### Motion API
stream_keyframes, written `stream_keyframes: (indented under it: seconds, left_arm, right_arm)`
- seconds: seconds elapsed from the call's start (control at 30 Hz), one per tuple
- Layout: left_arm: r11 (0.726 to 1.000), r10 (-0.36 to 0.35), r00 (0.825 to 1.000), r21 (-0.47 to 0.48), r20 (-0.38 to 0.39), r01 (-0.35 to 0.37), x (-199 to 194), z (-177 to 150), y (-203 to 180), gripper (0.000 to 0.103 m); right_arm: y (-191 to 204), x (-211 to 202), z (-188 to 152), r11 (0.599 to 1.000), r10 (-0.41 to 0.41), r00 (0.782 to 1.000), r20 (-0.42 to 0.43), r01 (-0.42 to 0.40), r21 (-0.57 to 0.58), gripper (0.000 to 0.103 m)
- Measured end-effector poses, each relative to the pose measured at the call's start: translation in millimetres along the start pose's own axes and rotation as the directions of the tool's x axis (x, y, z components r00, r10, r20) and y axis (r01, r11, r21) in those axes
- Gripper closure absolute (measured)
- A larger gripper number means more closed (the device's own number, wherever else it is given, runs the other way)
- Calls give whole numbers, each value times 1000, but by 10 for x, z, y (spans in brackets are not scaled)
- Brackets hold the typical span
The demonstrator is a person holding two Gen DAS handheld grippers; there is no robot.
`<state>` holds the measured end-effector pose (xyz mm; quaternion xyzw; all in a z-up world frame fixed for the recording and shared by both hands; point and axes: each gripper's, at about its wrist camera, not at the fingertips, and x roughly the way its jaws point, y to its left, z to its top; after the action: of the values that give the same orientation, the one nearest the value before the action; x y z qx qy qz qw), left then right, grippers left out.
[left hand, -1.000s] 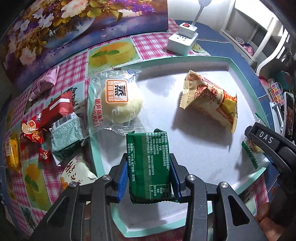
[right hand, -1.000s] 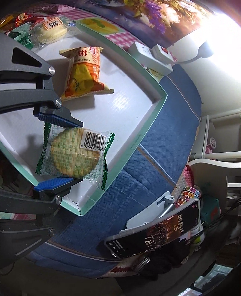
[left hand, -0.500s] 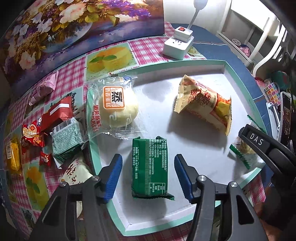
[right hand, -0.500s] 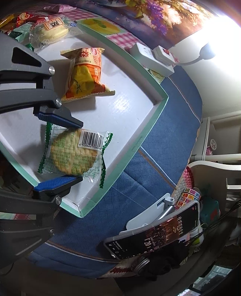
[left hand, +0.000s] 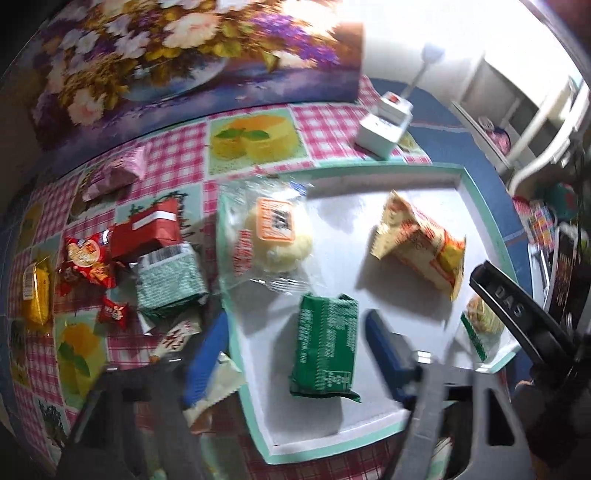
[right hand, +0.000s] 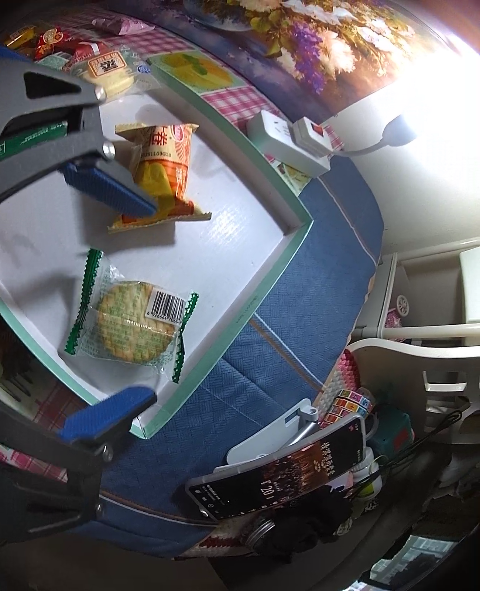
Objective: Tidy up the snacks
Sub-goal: 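Carry both packs over the white tray and release them inside, then withdraw both grippers and move the left gripper toward the small yellow snack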
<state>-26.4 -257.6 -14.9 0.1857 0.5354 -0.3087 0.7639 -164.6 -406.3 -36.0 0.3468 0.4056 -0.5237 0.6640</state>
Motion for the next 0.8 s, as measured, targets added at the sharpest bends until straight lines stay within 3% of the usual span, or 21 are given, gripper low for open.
stream_keyframes:
  seconds: [0.2,0.33,0.4,0.6,0.8]
  left_arm:
    - [992,37,998,-121,50,-31,-125,59,386,13]
    - [971,88,993,-229,84,-67,-209,75,737,10]
    - [952,123,988,-292,96,-90,-254,65,953,2]
    - [882,236,967,-438,94,-173,-374,-37,1530,2]
    - [818,276,959,-540,69,-197,-471,-213,1968,2]
  right_arm:
    - [98,-124,-16,999,31,999,41,-30,-31,0]
    - [228,-213,-48,995,77,995,59,-73,-71,0]
    - [333,-264,-91,989,117,991,58,-111,-100,0]
    - [765,-454,-296,947,244,969,40,-229,-224,0]
    - [1150,-718,-589,877,365,931,13,-339,-341,0]
